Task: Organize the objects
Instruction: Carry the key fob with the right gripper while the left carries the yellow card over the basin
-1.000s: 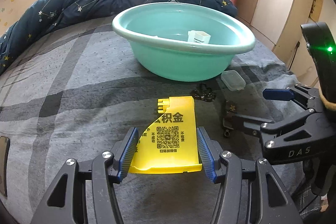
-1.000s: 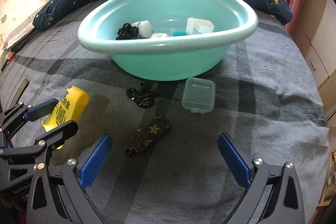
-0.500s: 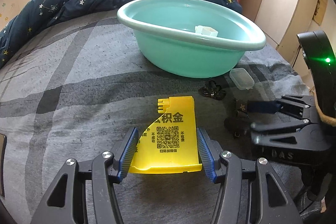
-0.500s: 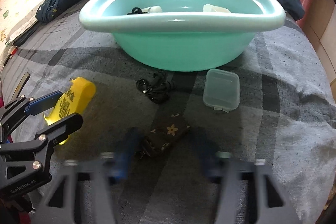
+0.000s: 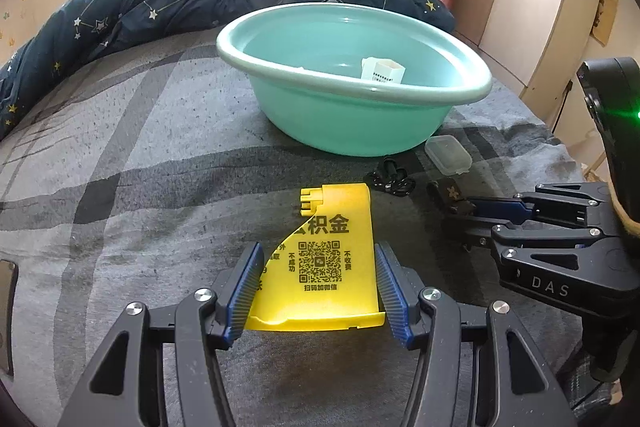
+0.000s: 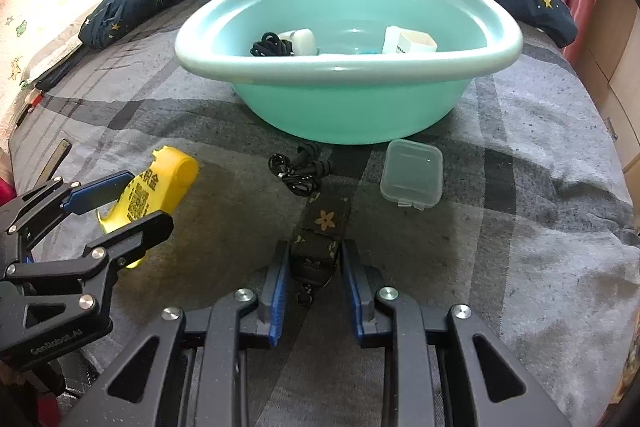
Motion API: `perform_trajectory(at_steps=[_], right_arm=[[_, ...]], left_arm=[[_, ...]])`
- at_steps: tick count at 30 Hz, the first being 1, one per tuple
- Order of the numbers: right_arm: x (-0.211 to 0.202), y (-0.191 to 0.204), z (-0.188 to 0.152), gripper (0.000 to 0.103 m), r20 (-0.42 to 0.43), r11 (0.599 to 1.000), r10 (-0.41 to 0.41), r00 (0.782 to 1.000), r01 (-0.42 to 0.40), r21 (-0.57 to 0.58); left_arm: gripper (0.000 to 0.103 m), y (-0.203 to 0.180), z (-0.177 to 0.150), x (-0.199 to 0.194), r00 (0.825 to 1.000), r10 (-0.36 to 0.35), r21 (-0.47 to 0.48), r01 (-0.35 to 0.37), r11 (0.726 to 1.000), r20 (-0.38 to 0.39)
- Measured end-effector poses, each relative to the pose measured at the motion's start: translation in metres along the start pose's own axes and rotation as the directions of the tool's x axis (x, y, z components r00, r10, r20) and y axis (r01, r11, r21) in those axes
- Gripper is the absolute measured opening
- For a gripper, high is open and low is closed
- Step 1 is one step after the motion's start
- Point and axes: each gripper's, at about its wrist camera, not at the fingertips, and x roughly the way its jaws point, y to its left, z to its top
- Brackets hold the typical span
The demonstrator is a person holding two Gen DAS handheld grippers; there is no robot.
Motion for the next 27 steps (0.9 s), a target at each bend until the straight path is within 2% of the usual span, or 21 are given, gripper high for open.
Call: perform_trajectory(at_steps=[6,27], right_arm=[[-0.005,0.001,-0.001,0.026,0.007,1.0,-0.001,1.0,0.001,-0.001],[-0.065,0.002,-0.013,0.026,0.058,1.0,0.001,0.998,0.0,-0.022]], left_arm=[[0.061,-0.006,0.0,-0.009,1.0,-0.006,0.013,0.006,1.0,0.009],[0.061,-0.028,0.003,-0.052,0.998,-0.019,0.078,0.015,0.997,0.055]])
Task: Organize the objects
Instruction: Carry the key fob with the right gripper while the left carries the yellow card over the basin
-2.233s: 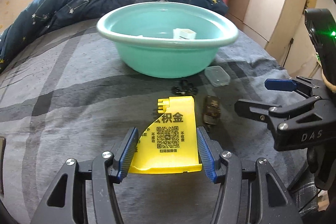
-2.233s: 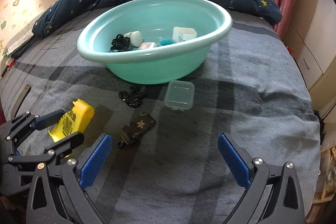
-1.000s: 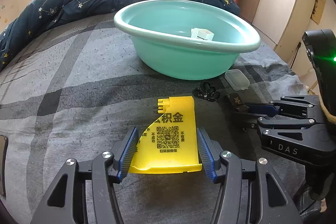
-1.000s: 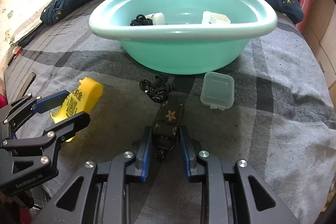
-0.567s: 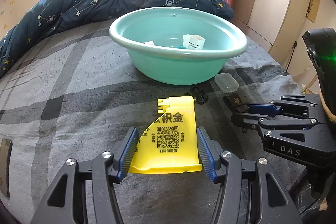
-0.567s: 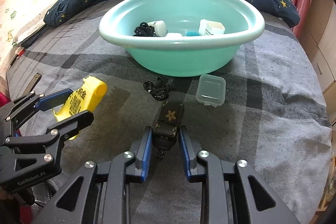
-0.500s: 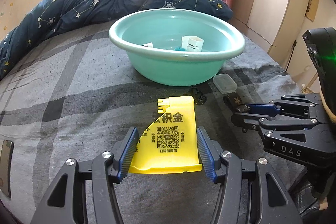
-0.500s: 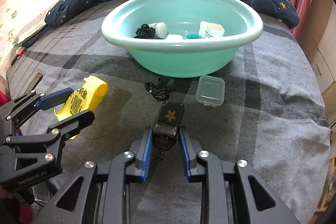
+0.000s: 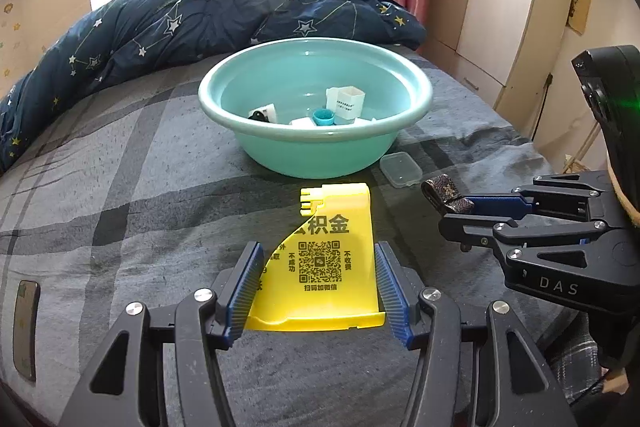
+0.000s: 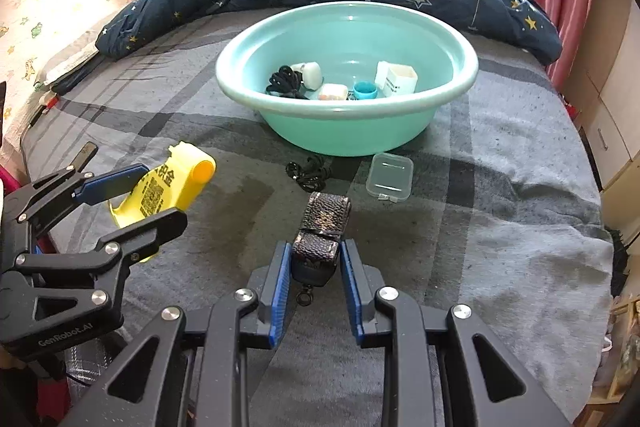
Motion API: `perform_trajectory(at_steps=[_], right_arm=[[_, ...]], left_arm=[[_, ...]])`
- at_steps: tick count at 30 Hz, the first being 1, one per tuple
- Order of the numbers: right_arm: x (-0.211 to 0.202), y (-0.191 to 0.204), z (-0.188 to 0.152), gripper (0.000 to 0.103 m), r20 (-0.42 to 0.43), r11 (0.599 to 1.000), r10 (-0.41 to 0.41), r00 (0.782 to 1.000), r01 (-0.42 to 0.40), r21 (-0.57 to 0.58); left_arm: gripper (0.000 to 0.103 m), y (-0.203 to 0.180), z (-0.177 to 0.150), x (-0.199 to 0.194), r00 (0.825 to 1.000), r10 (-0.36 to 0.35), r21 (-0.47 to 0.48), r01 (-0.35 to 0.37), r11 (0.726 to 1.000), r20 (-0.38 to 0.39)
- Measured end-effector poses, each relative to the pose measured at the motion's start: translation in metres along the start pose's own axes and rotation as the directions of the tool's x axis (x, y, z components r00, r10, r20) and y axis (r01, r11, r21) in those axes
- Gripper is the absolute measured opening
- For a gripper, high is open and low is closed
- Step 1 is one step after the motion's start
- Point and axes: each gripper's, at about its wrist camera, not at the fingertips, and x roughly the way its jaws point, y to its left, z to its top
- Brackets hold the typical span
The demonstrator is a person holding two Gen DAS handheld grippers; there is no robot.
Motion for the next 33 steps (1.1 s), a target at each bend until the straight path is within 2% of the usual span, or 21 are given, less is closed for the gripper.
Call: perform_trajectory(at_steps=[16,33], right_arm=[[-0.037,0.003,0.008,0.026,0.042,1.0,-0.004,0.999,0.005,-0.024],[-0.053,-0.005,0.048,0.026,0.095,0.999,-0.003,0.995,0.007,-0.037]], left_arm=[[0.061,-0.015,0.019,-0.025,0.999,-0.021,0.044,0.019,0.999,0.037],[0.061,-0.02,0.058,-0.029,0.998,-0.03,0.076,0.025,0.997,0.061]])
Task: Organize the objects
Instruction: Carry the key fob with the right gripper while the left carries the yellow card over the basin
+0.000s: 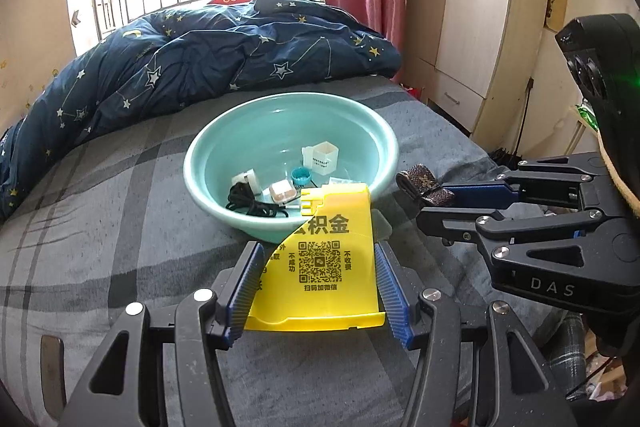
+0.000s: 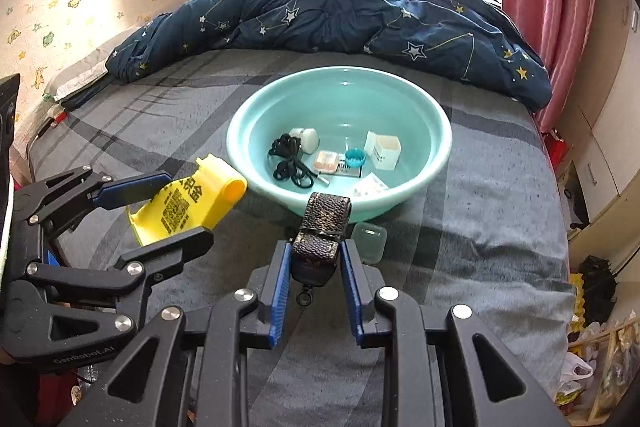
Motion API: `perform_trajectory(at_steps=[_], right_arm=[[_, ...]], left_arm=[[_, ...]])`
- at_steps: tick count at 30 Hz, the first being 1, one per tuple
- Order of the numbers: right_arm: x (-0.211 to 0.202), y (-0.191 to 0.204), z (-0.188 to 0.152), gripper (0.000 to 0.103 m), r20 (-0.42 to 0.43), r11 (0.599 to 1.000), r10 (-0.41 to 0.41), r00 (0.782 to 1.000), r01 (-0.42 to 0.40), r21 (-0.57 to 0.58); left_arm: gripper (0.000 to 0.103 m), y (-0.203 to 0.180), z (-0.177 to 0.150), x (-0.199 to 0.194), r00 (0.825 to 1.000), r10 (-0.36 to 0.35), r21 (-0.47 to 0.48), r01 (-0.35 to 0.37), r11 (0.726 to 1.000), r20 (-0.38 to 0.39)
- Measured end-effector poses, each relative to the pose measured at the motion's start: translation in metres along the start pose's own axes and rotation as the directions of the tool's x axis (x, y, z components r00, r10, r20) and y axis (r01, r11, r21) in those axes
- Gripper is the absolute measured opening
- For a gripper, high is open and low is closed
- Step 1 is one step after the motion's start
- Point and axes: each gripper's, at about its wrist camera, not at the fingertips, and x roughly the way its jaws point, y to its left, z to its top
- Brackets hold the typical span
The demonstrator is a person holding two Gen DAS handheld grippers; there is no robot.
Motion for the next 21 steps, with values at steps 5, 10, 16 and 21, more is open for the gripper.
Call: perform_trajectory(at_steps=[5,10,16,21], right_arm=[[0.003,-0.003,0.013,0.026,0.007,1.0,-0.002,1.0,0.002,-0.002],[0.008,-0.006,0.027,0.026,0.013,1.0,-0.002,1.0,0.002,-0.006],[0.023,-0.014,0.047,0.026,0.014,1.0,-0.012,1.0,0.012,-0.007],[0.038,-0.023,0.063,0.026,0.007,1.0,-0.008,1.0,0.008,0.011]], left_arm=[[0.061,0.002,0.011,0.005,1.0,-0.002,0.006,0.002,1.0,0.002],[0.061,0.006,0.026,0.013,1.0,-0.003,0.013,0.003,1.0,0.003],[0.061,0.015,0.042,0.027,1.0,0.001,0.016,-0.001,1.0,0.003],[0.061,0.024,0.051,0.043,1.0,0.007,0.013,-0.007,1.0,-0.009]])
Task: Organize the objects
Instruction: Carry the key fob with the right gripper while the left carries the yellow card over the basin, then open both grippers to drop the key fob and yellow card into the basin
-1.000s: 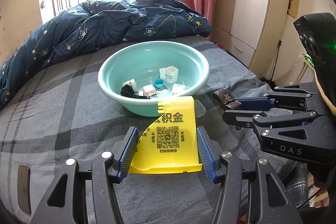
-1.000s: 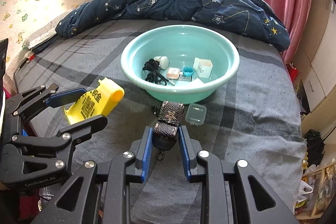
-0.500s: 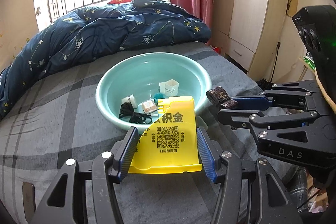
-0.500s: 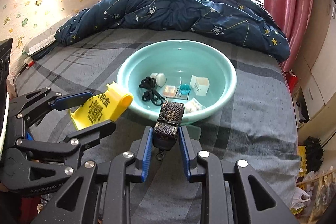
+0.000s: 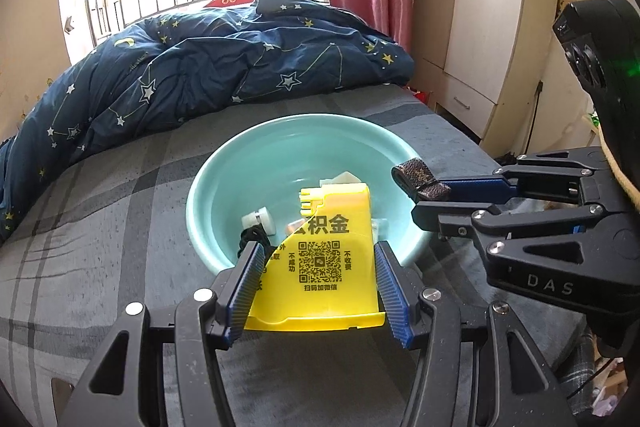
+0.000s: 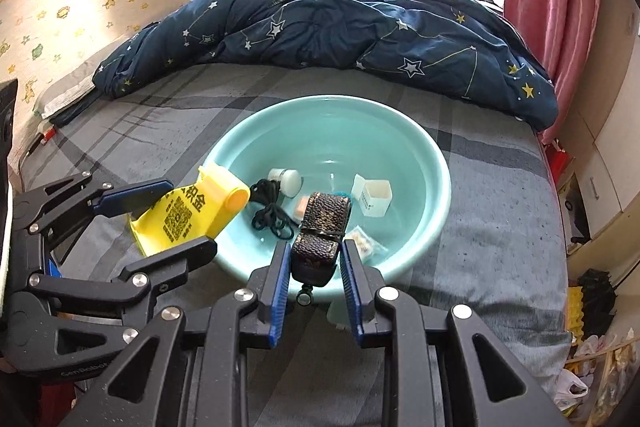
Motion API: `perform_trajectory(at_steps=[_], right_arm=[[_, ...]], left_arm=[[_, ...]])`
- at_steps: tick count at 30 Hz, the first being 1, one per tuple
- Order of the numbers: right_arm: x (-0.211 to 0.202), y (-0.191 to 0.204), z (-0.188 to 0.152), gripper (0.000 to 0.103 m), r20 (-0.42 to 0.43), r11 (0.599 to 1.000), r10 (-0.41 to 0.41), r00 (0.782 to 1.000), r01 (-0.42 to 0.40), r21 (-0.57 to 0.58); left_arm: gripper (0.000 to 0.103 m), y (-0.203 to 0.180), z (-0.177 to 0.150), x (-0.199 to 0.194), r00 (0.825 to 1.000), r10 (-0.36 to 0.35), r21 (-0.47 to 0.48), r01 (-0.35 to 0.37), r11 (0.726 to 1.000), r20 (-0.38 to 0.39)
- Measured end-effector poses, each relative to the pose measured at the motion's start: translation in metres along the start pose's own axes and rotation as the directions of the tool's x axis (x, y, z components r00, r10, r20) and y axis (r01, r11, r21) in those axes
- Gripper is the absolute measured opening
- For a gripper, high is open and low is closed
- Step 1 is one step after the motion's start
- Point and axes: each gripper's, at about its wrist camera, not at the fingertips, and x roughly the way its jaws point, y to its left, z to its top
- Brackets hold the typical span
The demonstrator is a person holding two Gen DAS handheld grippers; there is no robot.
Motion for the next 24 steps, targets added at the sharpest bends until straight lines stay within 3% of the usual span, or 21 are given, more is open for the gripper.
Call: perform_trajectory(at_steps=[24], right_arm=[[0.093,-0.035,0.04,0.026,-0.081,1.0,0.011,0.997,-0.008,0.029]], left_arm=[[0.061,0.027,0.029,0.099,0.995,-0.004,-0.011,0.003,1.0,-0.095]])
